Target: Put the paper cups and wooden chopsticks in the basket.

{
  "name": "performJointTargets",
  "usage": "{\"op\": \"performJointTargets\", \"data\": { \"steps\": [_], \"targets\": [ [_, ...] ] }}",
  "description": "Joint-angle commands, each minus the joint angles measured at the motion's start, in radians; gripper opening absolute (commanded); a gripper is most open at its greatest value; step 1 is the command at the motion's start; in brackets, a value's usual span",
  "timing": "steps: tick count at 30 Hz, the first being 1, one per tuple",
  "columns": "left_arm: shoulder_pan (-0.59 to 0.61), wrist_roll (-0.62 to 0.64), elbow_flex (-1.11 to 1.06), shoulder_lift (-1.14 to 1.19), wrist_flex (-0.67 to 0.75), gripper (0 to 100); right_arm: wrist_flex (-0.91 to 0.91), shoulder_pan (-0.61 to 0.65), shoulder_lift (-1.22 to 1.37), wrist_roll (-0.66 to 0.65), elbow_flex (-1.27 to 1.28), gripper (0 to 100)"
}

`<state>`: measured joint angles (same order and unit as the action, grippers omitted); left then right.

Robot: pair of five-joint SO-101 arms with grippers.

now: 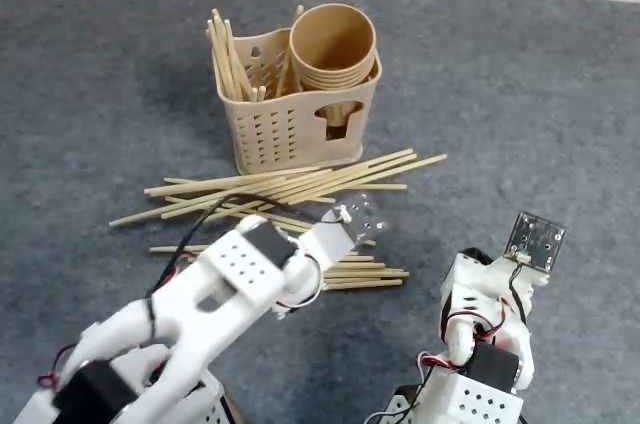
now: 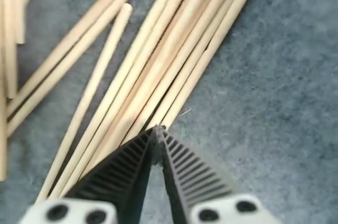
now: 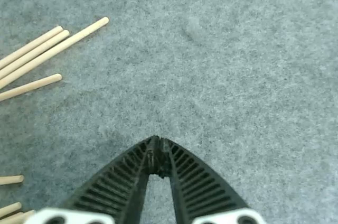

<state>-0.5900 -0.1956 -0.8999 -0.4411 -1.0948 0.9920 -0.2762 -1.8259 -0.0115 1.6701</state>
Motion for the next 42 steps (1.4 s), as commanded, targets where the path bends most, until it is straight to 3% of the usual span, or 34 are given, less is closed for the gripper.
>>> {"op": "performJointTargets", "data": {
  "steps": [1,5,10,25,28,32,42],
  "targets": [
    [-0.005,-0.009,-0.015,-0.11,-0.005,1,0.002,-0.01,-0.012,0.003,0.105,0.5],
    [-0.005,-0.011,-0.022,-0.116,-0.003,2,0.002,-0.01,-0.012,0.003,0.105,0.5],
    [-0.004,-0.008,-0.019,-0.028,0.015,15,0.002,-0.01,-0.012,0.003,0.105,0.5],
    [0.094,-0.006,0.16,0.352,0.064,14,0.002,-0.01,-0.012,0.003,0.105,0.5],
    [0.093,-0.009,0.203,0.4,0.028,8,0.002,-0.01,-0.012,0.003,0.105,0.5],
    [0.082,-0.011,0.209,0.414,0.025,0,0.002,-0.01,-0.012,0.003,0.105,0.5],
    [0.058,-0.011,0.194,0.404,0.025,1,0.002,-0.012,-0.012,0.003,0.105,0.5]
  ]
}}
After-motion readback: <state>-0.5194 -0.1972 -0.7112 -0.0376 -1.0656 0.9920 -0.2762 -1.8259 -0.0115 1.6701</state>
